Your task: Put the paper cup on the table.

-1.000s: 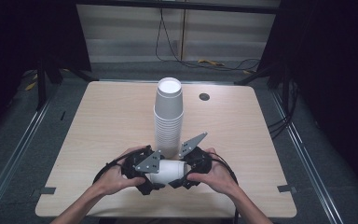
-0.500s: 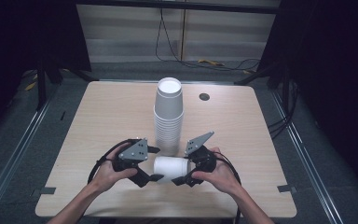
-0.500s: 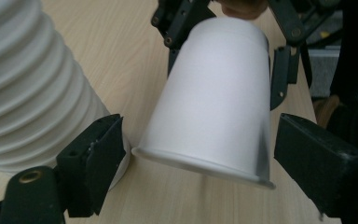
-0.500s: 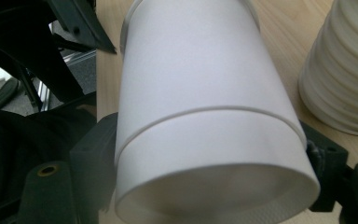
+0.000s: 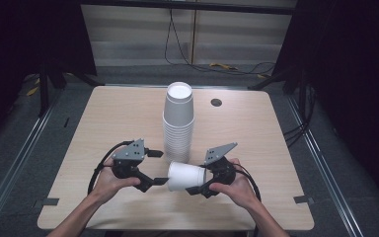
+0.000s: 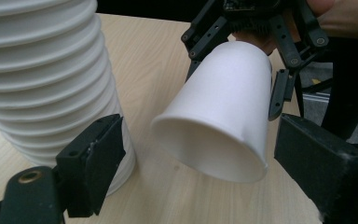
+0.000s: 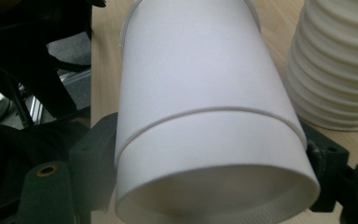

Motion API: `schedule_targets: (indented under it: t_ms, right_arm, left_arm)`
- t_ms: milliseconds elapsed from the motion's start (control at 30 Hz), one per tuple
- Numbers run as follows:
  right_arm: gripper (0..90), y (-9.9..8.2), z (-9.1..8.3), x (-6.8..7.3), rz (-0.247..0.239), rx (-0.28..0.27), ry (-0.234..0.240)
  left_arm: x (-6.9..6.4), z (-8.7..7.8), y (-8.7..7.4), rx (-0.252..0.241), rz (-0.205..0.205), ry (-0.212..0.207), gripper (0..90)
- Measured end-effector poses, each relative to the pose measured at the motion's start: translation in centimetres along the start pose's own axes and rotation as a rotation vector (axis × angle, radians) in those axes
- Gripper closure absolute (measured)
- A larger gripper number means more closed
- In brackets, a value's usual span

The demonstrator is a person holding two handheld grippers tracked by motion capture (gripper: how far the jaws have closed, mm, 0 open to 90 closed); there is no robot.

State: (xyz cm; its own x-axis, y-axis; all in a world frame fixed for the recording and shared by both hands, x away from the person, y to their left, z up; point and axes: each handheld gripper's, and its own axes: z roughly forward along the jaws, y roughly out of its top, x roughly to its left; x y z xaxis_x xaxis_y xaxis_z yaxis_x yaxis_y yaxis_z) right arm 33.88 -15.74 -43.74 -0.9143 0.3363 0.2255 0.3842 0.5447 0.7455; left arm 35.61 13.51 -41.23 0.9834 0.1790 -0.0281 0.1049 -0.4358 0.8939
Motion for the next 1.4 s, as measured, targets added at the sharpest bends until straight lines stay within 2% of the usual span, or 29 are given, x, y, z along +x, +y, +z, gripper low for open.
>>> schedule_targets:
  t_ms: [67,100,200,300,400,433,533,633,833,867,900,1033,1200,1333,1400]
  right_arm:
    - [21.9,-0.1,-0.1,0.0,0.004,-0.006,0.0]
    - [21.8,-0.4,-0.2,-0.1,0.013,-0.028,0.005]
    - [21.7,-0.7,-0.2,-0.2,0.011,-0.043,0.001]
    - [21.7,-0.8,-0.1,-0.2,0.008,-0.05,0.001]
    - [21.7,-0.8,-0.1,-0.1,0.004,-0.06,-0.005]
    - [21.7,-0.9,-0.2,-0.1,0.0,-0.076,-0.013]
    - [21.7,-0.9,-0.3,-0.2,0.007,-0.1,-0.01]
    - [21.7,-1.1,-0.7,-0.5,0.02,-0.156,-0.008]
    - [21.6,-1.5,-0.8,-0.8,0.023,-0.216,-0.031]
    - [21.6,-1.5,-0.8,-0.8,0.023,-0.216,-0.031]
    - [21.7,-1.5,-0.9,-0.9,0.031,-0.246,-0.023]
    - [21.6,-1.5,-1.1,-0.8,0.03,-0.284,-0.018]
    - [21.5,-1.5,-1.0,-0.8,0.025,-0.31,-0.013]
    - [21.5,-1.5,-0.7,-0.6,0.009,-0.34,-0.008]
    - [21.6,-1.4,-0.5,-0.4,-0.013,-0.365,-0.007]
  left_arm:
    - [0.0,-0.1,0.0,-0.007,-0.007,0.004,16.1]
    - [0.1,-0.4,0.1,-0.023,-0.008,0.027,16.1]
    - [0.2,-0.4,0.0,-0.039,-0.013,0.019,16.1]
    - [0.2,-0.1,0.0,-0.055,-0.037,0.011,16.1]
    - [0.2,-0.1,-0.1,-0.063,-0.035,0.032,16.2]
    - [0.1,-0.2,-0.1,-0.08,-0.035,0.047,16.2]
    - [0.1,-0.2,-0.1,-0.089,-0.033,0.053,16.2]
    - [0.1,-0.2,-0.2,-0.117,-0.051,0.032,16.2]
    - [-0.2,0.0,-0.1,-0.138,-0.051,0.022,16.2]
    - [-0.2,0.0,-0.1,-0.138,-0.051,0.022,16.2]
    - [-0.3,0.1,0.0,-0.146,-0.052,0.018,16.2]
    - [-0.2,0.0,-0.1,-0.16,-0.062,0.02,16.2]
    - [0.0,-0.2,-0.2,-0.178,-0.086,0.011,16.0]
    - [0.0,-0.2,-0.2,-0.184,-0.094,0.014,15.9]
    - [0.0,-0.2,-0.3,-0.189,-0.099,-0.002,15.9]
